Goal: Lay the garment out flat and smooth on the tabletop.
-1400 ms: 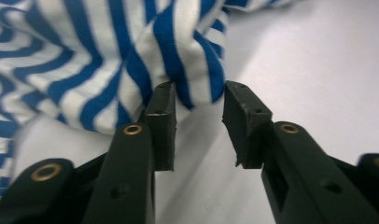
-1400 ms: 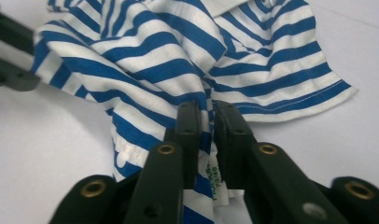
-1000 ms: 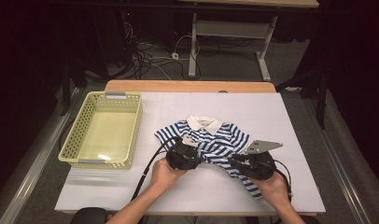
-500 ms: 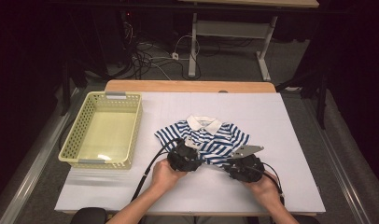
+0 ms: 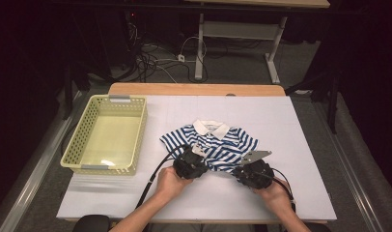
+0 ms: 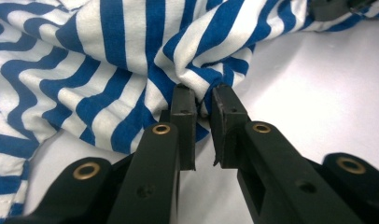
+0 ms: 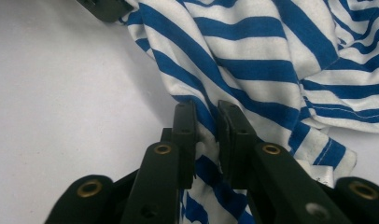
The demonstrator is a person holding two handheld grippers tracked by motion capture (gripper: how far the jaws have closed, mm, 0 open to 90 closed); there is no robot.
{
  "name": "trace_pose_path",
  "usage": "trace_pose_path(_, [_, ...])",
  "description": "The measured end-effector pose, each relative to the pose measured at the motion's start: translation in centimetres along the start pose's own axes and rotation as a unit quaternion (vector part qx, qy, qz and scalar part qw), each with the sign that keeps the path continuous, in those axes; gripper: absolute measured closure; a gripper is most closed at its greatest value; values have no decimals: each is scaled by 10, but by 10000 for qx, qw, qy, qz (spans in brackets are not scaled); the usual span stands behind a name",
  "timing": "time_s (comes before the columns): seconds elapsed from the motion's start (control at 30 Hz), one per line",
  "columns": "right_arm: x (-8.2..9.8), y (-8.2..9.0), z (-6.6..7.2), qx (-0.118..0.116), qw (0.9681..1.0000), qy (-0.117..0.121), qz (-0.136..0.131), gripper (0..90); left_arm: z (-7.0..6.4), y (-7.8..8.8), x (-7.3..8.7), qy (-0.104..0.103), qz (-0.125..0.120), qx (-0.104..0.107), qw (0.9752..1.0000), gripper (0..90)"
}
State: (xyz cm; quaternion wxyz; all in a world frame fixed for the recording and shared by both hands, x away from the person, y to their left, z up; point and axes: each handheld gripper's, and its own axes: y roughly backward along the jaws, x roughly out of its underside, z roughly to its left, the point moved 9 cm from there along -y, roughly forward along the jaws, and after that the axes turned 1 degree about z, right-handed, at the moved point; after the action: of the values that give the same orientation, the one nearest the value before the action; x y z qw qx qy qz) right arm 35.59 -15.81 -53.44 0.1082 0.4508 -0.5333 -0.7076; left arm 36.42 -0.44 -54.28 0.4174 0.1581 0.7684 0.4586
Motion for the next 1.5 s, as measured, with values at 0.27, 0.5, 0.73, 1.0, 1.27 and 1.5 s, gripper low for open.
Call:
trace_pose_path(0.27, [-9, 27, 7, -286, 9987, -39, -417, 802, -6, 35, -4, 11, -336, 145, 9993, 790])
trace_pose_path(0.5, [-24, 43, 4, -376, 9968, -41, -706, 802, 2, 54, -22, 45, -706, -38, 9975, 788])
trace_pose_path(0.73, [-31, 17, -34, -422, 9956, -649, -534, 791, 28, 27, -39, 151, -419, -393, 9982, 787])
trace_pose_path(1.0, [-17, -11, -54, -363, 9941, -987, -252, 773, 37, 4, -44, 224, -189, -473, 9985, 729])
trace_pose_path(1.27, [-11, -18, -56, -298, 9936, -1075, -158, 770, 7, 29, -22, 69, -353, -282, 9990, 546])
trace_pose_path(1.5, [-11, -17, -56, -260, 9939, -1061, -158, 760, -12, 10, -11, -152, -109, -201, 9996, 515])
